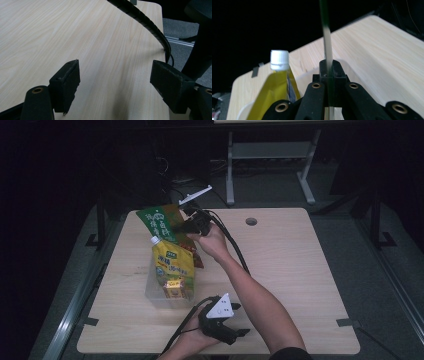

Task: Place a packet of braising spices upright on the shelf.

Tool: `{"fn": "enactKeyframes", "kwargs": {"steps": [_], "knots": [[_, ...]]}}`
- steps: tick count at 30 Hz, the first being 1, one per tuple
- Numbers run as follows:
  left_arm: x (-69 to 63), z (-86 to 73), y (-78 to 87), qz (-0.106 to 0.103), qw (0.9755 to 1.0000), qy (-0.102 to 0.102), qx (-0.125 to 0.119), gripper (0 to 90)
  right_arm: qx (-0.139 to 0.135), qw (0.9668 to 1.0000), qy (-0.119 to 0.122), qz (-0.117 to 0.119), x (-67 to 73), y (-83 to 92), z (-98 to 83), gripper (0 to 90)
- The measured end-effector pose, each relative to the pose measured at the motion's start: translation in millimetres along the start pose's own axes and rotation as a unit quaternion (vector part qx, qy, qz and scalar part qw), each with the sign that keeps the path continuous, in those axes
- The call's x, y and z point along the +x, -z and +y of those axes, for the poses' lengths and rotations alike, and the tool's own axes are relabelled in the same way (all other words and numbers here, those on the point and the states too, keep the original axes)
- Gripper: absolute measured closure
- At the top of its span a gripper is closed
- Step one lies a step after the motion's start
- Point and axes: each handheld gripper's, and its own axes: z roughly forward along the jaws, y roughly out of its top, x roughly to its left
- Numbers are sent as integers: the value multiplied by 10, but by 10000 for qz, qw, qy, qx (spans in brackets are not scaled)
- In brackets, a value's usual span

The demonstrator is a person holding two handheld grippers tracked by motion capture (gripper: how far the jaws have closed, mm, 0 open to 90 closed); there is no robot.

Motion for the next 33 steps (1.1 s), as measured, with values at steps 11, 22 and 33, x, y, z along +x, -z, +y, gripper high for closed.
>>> {"fn": "enactKeyframes", "kwargs": {"steps": [11,22,33], "knots": [[25,-19,7,-44,10000,62,10,233,-591,9982,-104,99,-18,-82,-77,895],[52,-32,22,-7,10000,48,57,235,-779,9959,-407,200,-167,-171,-351,894],[50,-30,10,22,10000,39,-5,238,-740,9968,-41,312,-194,-124,-445,888]]}}
